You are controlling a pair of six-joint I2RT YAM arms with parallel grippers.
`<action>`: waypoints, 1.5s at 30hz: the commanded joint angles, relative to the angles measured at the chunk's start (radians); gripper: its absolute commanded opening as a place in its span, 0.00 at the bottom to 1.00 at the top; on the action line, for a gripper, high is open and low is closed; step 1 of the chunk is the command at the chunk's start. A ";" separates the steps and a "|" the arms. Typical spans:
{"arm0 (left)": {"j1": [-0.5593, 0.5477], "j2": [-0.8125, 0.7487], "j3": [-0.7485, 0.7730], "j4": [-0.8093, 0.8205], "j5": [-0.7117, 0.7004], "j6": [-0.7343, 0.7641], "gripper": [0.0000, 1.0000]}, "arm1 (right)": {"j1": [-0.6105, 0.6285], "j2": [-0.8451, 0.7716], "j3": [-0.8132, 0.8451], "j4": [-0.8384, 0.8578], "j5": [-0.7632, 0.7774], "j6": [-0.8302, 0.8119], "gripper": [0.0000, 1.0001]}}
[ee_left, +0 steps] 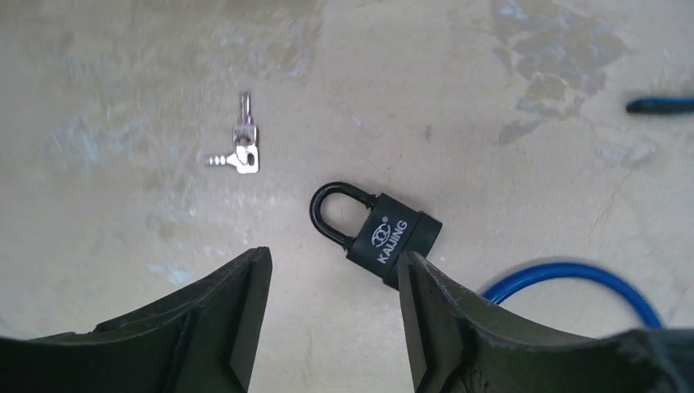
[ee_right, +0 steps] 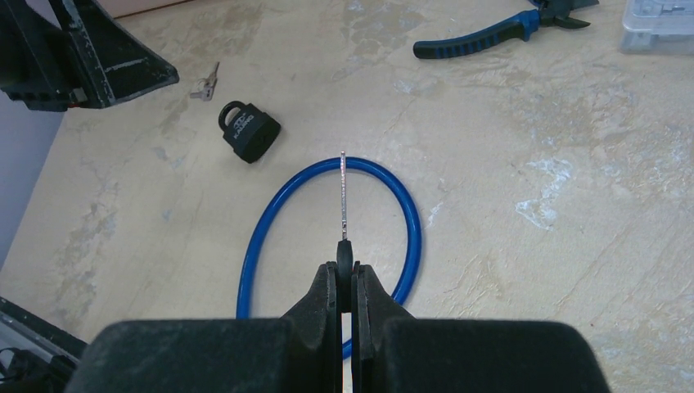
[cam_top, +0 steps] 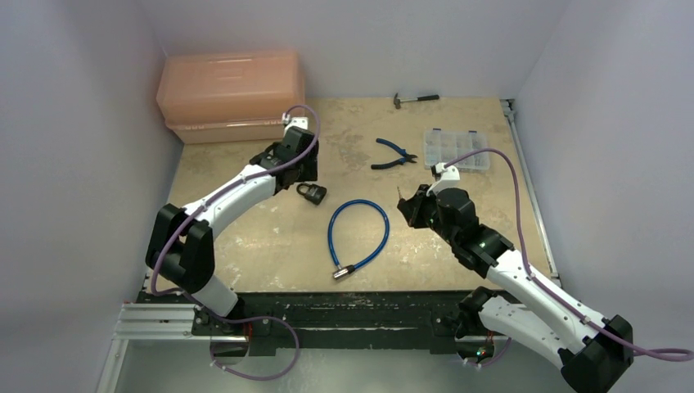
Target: Unlock with the key
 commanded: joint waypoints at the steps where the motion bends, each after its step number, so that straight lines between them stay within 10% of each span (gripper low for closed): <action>1: -0.009 -0.022 0.008 0.099 0.164 0.556 0.60 | 0.000 -0.021 0.003 0.037 -0.004 0.003 0.00; 10: -0.016 -0.063 -0.122 0.223 0.476 1.307 0.56 | 0.000 -0.046 0.006 0.009 -0.013 0.001 0.00; 17: 0.052 0.045 0.042 -0.046 0.639 1.653 0.54 | 0.000 -0.081 -0.009 -0.021 -0.033 0.022 0.00; 45: 0.067 0.355 0.180 -0.181 0.629 1.825 0.61 | 0.000 -0.131 -0.063 -0.067 -0.124 0.057 0.00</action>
